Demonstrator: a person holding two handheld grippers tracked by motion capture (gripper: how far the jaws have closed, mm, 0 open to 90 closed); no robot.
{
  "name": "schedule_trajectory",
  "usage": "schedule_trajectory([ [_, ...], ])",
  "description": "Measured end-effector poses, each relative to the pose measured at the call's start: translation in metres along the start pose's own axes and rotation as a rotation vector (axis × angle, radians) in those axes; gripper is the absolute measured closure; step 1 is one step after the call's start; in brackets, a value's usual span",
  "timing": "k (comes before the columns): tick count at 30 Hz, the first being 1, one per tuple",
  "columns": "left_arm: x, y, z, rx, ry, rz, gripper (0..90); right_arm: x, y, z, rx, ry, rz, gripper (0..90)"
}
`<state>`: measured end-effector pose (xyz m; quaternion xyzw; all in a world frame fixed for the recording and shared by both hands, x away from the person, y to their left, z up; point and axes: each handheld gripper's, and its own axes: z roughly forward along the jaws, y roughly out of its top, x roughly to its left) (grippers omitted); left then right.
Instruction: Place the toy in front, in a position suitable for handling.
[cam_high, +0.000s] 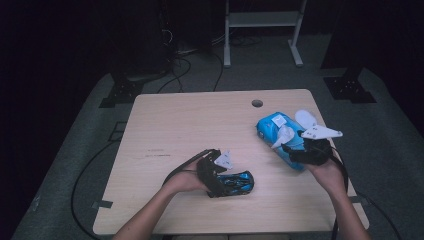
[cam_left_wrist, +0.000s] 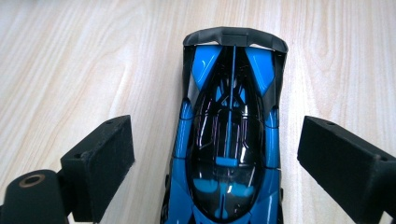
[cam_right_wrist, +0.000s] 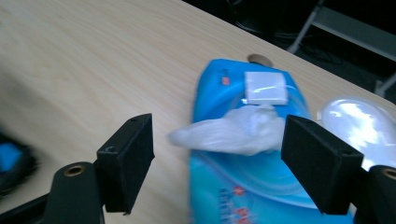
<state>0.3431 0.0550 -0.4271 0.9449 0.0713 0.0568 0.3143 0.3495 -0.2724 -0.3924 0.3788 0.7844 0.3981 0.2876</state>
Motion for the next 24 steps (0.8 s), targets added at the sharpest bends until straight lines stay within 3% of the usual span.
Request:
schedule_trajectory([
  [3, -0.003, -0.008, -0.004, -0.049, 0.014, -0.02, 8.6, -0.017, 0.003, 0.011, 0.029, -0.028, 0.023, 24.6],
  [11, -0.004, -0.03, -0.01, -0.119, 0.058, -0.085, 6.8, -0.021, 0.0, 0.037, 0.09, -0.027, 0.025, 24.7],
  [14, -0.005, -0.034, -0.011, -0.127, 0.07, -0.089, 6.8, -0.02, -0.001, 0.044, 0.107, -0.033, 0.032, 26.3],
  [16, -0.008, -0.039, -0.012, -0.143, 0.082, -0.088, 6.8, -0.02, -0.003, 0.05, 0.125, -0.044, 0.034, 33.5],
  [17, -0.008, -0.041, -0.013, -0.15, 0.086, -0.087, 6.8, -0.02, -0.005, 0.053, 0.132, -0.061, 0.036, 43.1],
  [18, -0.009, -0.043, -0.013, -0.154, 0.09, -0.085, 6.8, -0.02, -0.005, 0.053, 0.132, -0.061, 0.036, 43.1],
  [19, -0.01, -0.045, -0.013, -0.161, 0.102, -0.08, 6.8, -0.021, -0.006, 0.055, 0.14, -0.072, 0.041, 55.3],
  [20, -0.01, -0.046, -0.013, -0.169, 0.105, -0.079, 6.8, -0.021, -0.006, 0.055, 0.14, -0.072, 0.041, 55.3],
  [21, -0.01, -0.048, -0.015, -0.175, 0.11, -0.075, 6.8, -0.024, -0.007, 0.055, 0.135, -0.058, 0.062, 65.8],
  [22, -0.011, -0.049, -0.015, -0.185, 0.115, -0.077, 6.8, -0.024, -0.007, 0.055, 0.135, -0.058, 0.062, 65.8],
  [24, -0.011, -0.052, -0.017, -0.194, 0.124, -0.067, 6.8, -0.025, -0.006, 0.053, 0.135, -0.078, 0.061, 74.0],
])
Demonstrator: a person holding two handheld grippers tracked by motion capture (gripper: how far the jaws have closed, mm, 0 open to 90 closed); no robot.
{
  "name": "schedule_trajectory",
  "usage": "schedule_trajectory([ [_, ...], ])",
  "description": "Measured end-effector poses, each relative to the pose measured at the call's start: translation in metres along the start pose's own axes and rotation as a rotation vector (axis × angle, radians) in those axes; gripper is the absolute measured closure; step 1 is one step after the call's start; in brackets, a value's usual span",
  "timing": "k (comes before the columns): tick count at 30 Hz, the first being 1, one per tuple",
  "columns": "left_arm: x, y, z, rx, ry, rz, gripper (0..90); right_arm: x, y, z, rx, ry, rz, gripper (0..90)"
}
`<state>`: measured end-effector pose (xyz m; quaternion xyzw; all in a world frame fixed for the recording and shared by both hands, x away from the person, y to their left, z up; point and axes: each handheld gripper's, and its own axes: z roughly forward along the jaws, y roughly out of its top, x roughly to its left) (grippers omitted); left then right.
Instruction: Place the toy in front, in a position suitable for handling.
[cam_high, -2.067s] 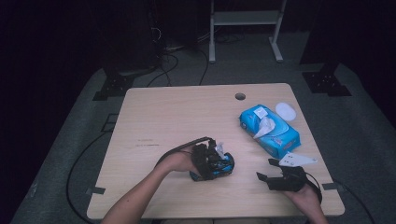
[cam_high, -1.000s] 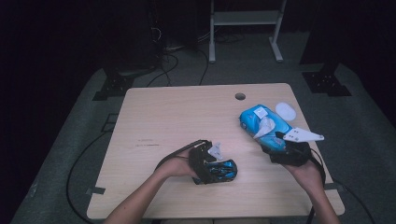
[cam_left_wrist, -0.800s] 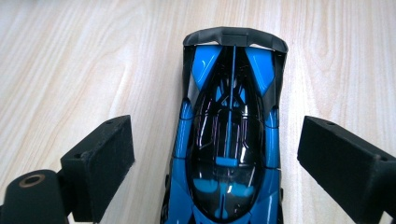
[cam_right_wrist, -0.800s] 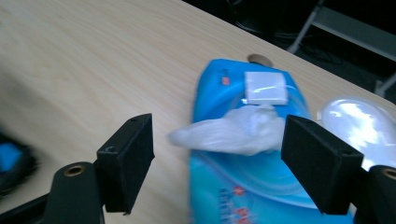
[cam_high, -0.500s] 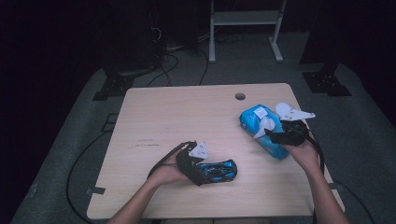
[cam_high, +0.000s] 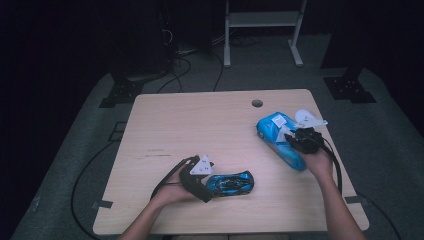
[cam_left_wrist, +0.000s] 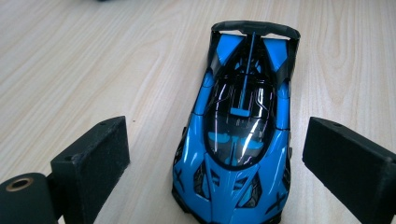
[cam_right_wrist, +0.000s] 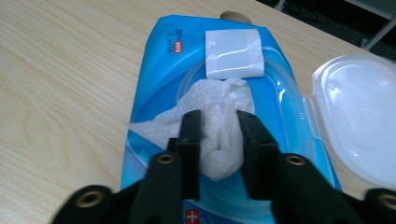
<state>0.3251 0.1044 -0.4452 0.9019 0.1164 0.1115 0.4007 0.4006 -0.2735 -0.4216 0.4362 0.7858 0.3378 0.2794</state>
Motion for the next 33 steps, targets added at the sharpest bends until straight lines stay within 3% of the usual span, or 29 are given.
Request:
schedule_trajectory([
  [4, 0.0, -0.006, -0.001, -0.008, -0.003, -0.009, 6.8, -0.002, 0.0, -0.007, -0.01, 0.007, 0.009, 82.1],
  [9, 0.003, -0.012, -0.002, -0.002, -0.003, -0.032, 6.8, -0.002, 0.004, -0.023, -0.059, 0.04, 0.012, 84.2],
  [17, 0.003, -0.014, -0.005, -0.015, 0.008, -0.032, 6.8, 0.019, 0.011, -0.074, -0.192, 0.134, -0.054, 84.9],
  [19, 0.003, -0.015, -0.003, -0.006, 0.001, -0.032, 6.8, 0.035, 0.011, -0.095, -0.251, 0.198, -0.077, 84.8],
  [20, 0.002, -0.015, -0.002, 0.0, 0.0, -0.03, 6.8, 0.035, 0.011, -0.095, -0.251, 0.198, -0.077, 84.8],
  [23, 0.001, -0.015, -0.001, 0.004, 0.001, -0.023, 6.8, 0.057, 0.009, -0.112, -0.276, 0.271, -0.119, 84.7],
  [27, -0.001, -0.015, 0.0, 0.002, 0.002, -0.021, 6.8, 0.091, 0.0, -0.12, -0.239, 0.388, -0.159, 84.6],
  [33, -0.001, -0.016, 0.002, 0.017, -0.011, -0.013, 6.8, 0.113, -0.007, -0.109, -0.174, 0.546, -0.149, 84.5],
])
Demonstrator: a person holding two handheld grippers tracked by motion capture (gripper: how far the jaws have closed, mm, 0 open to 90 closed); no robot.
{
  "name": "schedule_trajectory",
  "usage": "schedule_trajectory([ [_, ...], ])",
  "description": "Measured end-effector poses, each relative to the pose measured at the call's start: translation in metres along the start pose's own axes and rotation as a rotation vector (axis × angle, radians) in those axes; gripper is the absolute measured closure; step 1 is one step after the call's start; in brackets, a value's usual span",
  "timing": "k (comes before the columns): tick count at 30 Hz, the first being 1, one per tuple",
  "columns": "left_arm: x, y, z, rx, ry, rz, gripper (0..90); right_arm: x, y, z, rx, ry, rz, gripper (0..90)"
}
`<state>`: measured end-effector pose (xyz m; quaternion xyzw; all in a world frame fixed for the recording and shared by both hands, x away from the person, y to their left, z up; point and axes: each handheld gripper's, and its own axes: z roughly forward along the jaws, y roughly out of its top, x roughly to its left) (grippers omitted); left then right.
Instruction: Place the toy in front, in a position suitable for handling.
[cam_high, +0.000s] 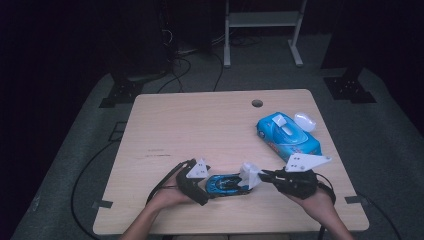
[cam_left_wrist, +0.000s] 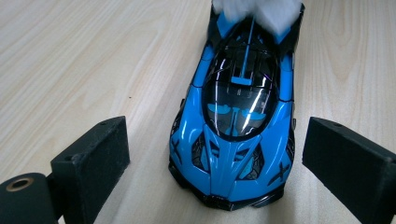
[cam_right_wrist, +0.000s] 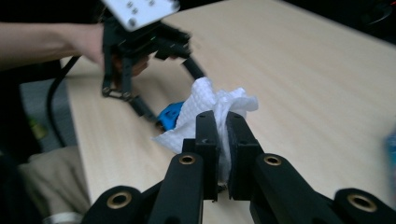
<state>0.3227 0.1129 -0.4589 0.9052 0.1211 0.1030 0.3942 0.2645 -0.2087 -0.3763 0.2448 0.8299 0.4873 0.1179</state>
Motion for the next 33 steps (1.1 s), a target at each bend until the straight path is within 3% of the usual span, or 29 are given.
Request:
schedule_trajectory([
  [3, -0.001, 0.0, 0.001, 0.002, -0.005, 0.0, 6.8, -0.002, -0.002, 0.016, 0.057, 0.038, 0.0, 84.0],
  [4, -0.001, 0.0, 0.003, 0.006, -0.009, 0.001, 6.8, -0.003, -0.003, 0.027, 0.104, 0.021, -0.022, 83.5],
  [5, -0.001, 0.0, 0.003, 0.006, -0.009, 0.001, 6.8, -0.003, -0.003, 0.027, 0.104, 0.021, -0.022, 83.5],
  [6, -0.002, -0.001, 0.003, 0.016, -0.013, 0.007, 6.9, -0.006, -0.005, 0.041, 0.147, 0.004, -0.052, 81.6],
  [12, -0.002, -0.002, 0.005, 0.017, -0.02, -0.001, 7.1, -0.013, -0.008, 0.068, 0.224, -0.034, -0.099, 70.4],
  [16, -0.001, -0.003, 0.007, 0.028, -0.034, -0.003, 9.0, -0.02, -0.017, 0.084, 0.252, -0.034, -0.063, 65.8],
  [22, 0.0, -0.006, 0.01, 0.056, -0.065, -0.002, 12.7, -0.023, -0.028, 0.087, 0.241, -0.034, -0.032, 67.8],
  [24, 0.001, -0.007, 0.012, 0.06, -0.068, -0.007, 15.2, -0.024, -0.034, 0.086, 0.213, -0.043, -0.031, 74.7],
  [26, 0.001, -0.008, 0.013, 0.084, -0.067, 0.01, 17.1, -0.024, -0.035, 0.086, 0.206, -0.042, -0.032, 75.9],
  [27, 0.001, -0.008, 0.013, 0.082, -0.065, 0.014, 21.4, -0.023, -0.037, 0.086, 0.193, -0.04, -0.039, 78.8],
  [33, 0.002, -0.009, 0.013, 0.071, -0.069, 0.024, 22.3, -0.014, -0.036, 0.087, 0.198, -0.073, -0.082, 84.0],
])
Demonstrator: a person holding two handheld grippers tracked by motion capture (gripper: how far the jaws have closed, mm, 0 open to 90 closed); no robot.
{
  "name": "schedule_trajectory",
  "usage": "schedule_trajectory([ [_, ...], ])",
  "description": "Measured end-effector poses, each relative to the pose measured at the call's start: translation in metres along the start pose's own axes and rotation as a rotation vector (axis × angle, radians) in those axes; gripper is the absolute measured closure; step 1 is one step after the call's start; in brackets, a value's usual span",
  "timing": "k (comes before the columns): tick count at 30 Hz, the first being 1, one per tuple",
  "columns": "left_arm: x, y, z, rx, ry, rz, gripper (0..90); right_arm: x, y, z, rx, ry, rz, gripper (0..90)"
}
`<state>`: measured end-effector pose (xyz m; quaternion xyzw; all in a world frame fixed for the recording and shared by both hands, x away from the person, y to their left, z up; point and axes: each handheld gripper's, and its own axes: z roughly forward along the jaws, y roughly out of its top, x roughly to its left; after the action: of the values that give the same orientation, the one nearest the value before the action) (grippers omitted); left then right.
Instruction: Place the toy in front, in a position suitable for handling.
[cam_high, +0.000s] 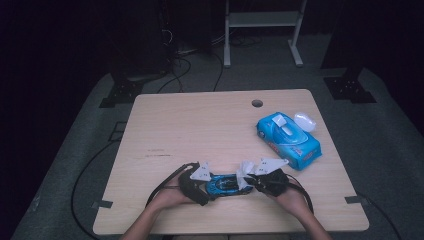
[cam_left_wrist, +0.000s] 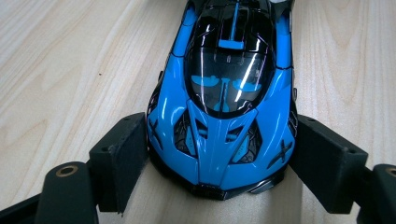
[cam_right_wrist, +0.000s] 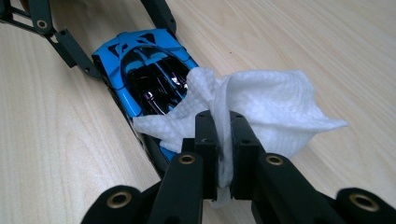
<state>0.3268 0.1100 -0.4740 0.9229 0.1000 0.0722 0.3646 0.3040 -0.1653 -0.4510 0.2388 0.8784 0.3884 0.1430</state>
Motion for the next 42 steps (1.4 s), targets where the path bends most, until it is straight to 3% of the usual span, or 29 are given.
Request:
schedule_trajectory([
  [4, -0.001, 0.0, 0.0, -0.005, 0.003, 0.012, 23.4, 0.006, 0.003, -0.001, 0.003, -0.031, -0.018, 85.2],
  [5, -0.001, 0.001, 0.001, -0.007, 0.003, 0.012, 23.4, 0.007, 0.006, -0.003, -0.026, 0.0, -0.009, 85.3],
  [7, -0.001, 0.001, 0.001, -0.009, 0.003, 0.008, 23.4, 0.008, 0.008, -0.003, -0.024, 0.011, -0.014, 85.3],
  [11, -0.001, 0.001, 0.0, -0.005, 0.006, 0.014, 23.5, 0.019, 0.007, 0.004, 0.03, 0.025, -0.068, 85.3],
  [16, -0.001, 0.001, 0.001, -0.01, 0.008, 0.021, 24.2, 0.008, -0.002, -0.005, 0.031, 0.013, -0.032, 85.3],
  [19, -0.001, 0.002, 0.001, -0.002, 0.005, 0.023, 24.2, 0.012, -0.001, -0.004, 0.035, 0.001, -0.044, 85.3],
  [24, -0.002, 0.001, 0.002, -0.011, 0.005, 0.011, 24.1, 0.025, 0.01, 0.005, 0.017, 0.06, -0.077, 85.3],
  [28, -0.002, 0.001, 0.002, -0.012, 0.005, 0.01, 24.1, 0.021, 0.008, 0.0, 0.033, 0.057, -0.079, 79.7],
  [31, -0.001, 0.001, 0.002, -0.013, 0.004, 0.011, 24.1, 0.02, 0.007, -0.013, 0.004, 0.038, -0.1, 64.7],
  [33, -0.002, 0.001, 0.002, -0.013, 0.003, 0.01, 24.1, 0.015, 0.008, -0.019, -0.031, 0.004, -0.088, 53.0],
  [35, -0.002, 0.001, 0.002, -0.015, 0.003, 0.008, 24.1, 0.013, 0.008, -0.018, -0.036, -0.003, -0.085, 50.0],
  [37, -0.001, 0.001, 0.002, -0.013, 0.003, 0.012, 24.1, 0.004, 0.01, -0.004, -0.036, -0.012, -0.066, 45.0],
  [40, -0.001, 0.001, 0.002, -0.014, 0.004, 0.01, 24.1, -0.001, 0.01, 0.006, -0.05, 0.011, -0.033, 46.3],
  [41, -0.001, 0.001, 0.002, -0.014, 0.001, 0.009, 24.1, -0.001, 0.01, 0.009, -0.045, 0.011, -0.026, 48.9],
  [42, 0.0, 0.001, 0.002, -0.014, -0.003, 0.009, 24.1, -0.003, 0.009, 0.015, -0.041, 0.025, -0.022, 57.8],
])
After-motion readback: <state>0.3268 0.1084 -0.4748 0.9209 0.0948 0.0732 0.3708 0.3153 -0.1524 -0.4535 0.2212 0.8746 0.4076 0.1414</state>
